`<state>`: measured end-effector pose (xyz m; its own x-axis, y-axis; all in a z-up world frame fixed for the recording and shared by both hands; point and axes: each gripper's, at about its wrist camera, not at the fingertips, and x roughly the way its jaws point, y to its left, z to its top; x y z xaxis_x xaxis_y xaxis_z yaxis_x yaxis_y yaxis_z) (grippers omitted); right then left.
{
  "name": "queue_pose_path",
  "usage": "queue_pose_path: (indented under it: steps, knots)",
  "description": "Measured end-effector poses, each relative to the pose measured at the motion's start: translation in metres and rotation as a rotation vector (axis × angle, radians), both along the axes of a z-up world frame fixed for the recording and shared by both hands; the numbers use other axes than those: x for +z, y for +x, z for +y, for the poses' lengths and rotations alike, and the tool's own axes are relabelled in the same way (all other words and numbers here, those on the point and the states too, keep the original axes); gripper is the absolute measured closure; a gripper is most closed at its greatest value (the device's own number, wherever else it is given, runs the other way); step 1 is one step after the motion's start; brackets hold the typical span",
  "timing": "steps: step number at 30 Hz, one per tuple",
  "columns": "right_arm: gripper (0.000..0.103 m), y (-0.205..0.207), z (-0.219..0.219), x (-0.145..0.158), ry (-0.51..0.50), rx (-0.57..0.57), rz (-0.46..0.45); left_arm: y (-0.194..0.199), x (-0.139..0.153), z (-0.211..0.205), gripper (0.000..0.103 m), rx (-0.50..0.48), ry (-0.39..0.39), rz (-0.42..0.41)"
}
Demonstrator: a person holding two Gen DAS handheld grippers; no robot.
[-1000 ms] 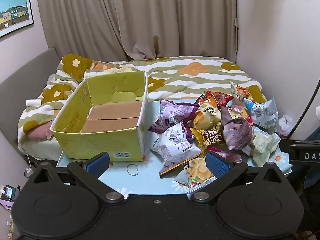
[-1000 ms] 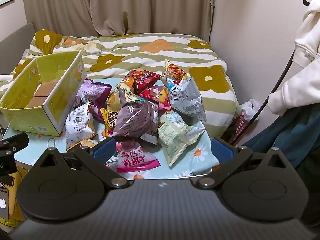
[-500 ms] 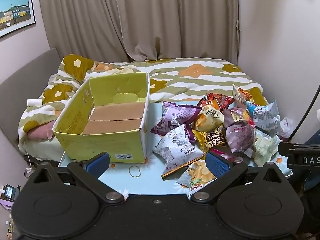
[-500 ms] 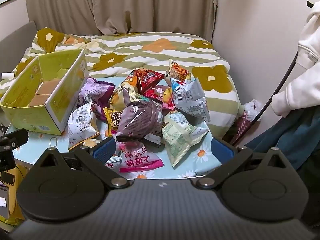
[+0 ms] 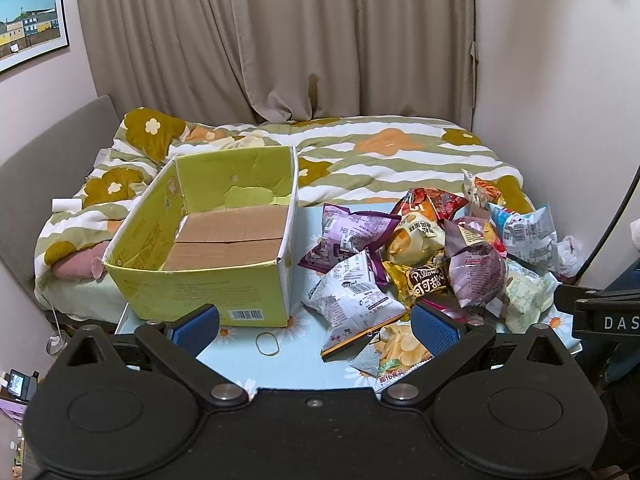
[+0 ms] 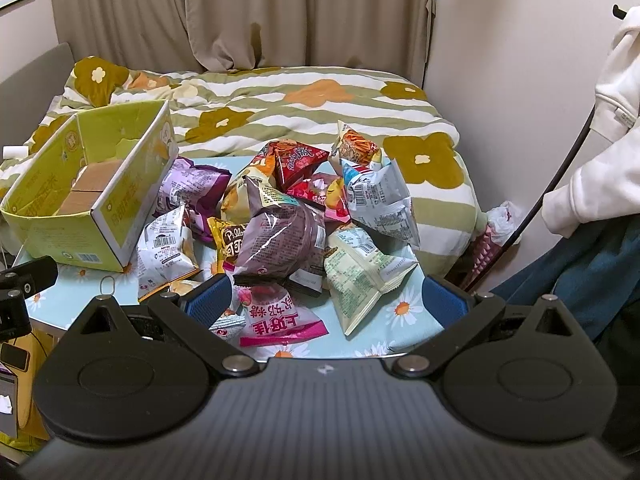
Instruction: Organize snacks
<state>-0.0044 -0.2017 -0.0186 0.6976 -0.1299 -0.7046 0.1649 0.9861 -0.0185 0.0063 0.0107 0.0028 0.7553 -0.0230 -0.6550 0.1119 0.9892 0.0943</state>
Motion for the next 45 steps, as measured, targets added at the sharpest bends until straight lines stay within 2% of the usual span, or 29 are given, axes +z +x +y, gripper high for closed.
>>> queue_pose_path:
  steps: [45]
  knots:
    - [0.0, 0.0019, -0.0001, -0.0006, 0.005, 0.001, 0.004, 0.0061, -0.0018, -0.0034, 0.0, 0.039, -0.001, 0.016]
